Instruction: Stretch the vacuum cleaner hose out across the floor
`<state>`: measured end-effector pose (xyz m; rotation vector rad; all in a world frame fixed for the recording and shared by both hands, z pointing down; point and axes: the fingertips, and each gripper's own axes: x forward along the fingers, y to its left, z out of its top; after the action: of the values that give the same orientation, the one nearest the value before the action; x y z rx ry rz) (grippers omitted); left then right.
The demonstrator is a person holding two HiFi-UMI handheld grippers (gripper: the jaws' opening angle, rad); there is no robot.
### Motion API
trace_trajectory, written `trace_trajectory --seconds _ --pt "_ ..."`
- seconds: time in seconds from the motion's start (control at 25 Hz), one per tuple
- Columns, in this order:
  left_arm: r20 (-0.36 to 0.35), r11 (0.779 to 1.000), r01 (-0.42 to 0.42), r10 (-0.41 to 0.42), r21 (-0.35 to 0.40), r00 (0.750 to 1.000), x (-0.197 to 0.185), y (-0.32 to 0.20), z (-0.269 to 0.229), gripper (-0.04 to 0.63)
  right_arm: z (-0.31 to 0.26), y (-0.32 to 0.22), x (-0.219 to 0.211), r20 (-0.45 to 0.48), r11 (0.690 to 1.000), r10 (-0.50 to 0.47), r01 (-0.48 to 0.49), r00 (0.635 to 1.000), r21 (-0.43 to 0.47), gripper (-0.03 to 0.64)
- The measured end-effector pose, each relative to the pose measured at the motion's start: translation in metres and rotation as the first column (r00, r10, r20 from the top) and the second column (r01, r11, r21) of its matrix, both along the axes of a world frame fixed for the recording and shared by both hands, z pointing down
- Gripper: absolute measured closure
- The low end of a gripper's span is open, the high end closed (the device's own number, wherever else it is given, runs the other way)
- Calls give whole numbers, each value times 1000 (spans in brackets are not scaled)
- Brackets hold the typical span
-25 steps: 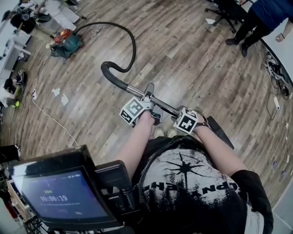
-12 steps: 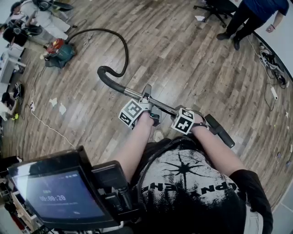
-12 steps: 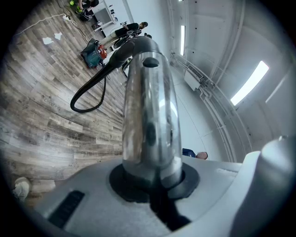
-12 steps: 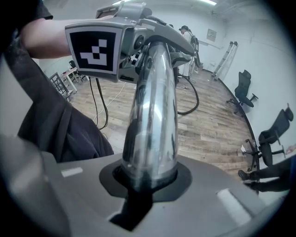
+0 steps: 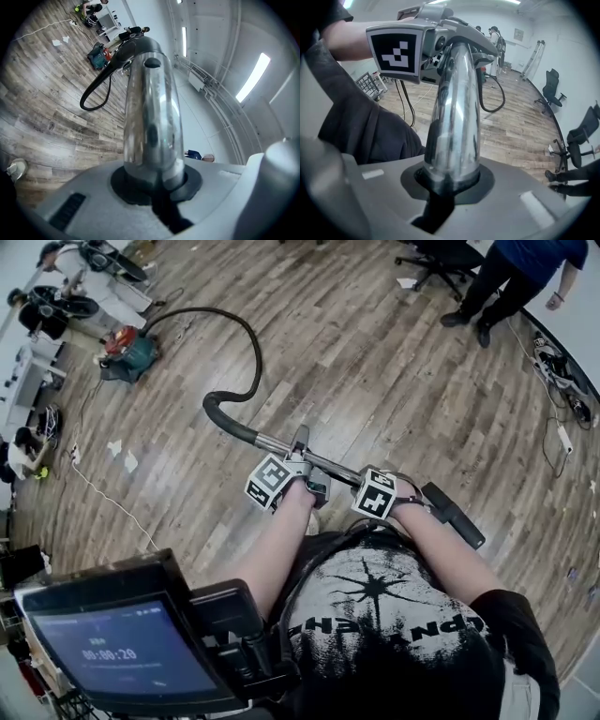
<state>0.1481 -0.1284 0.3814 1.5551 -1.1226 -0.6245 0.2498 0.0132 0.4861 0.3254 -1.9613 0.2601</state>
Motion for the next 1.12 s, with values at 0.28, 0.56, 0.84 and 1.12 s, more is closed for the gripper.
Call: trace_trajectory --seconds 0.28,0.56,0.84,1.12 --pt "8 999 41 -41 8 999 62 33 0 555 3 30 67 10 999 -53 54 999 -5 546" --pt "14 998 53 -53 -17 998 61 66 -2 555 -2 64 67 22 997 -68 69 997 -30 545" --pt "22 1000 20 -20 -4 1000 73 64 -10 555 -9 63 74 25 1000 -28 29 999 -13 545" --pt "-24 1000 -10 10 23 1000 61 78 -9 555 -10 78 63 -22 1000 5 -5 1000 10 545"
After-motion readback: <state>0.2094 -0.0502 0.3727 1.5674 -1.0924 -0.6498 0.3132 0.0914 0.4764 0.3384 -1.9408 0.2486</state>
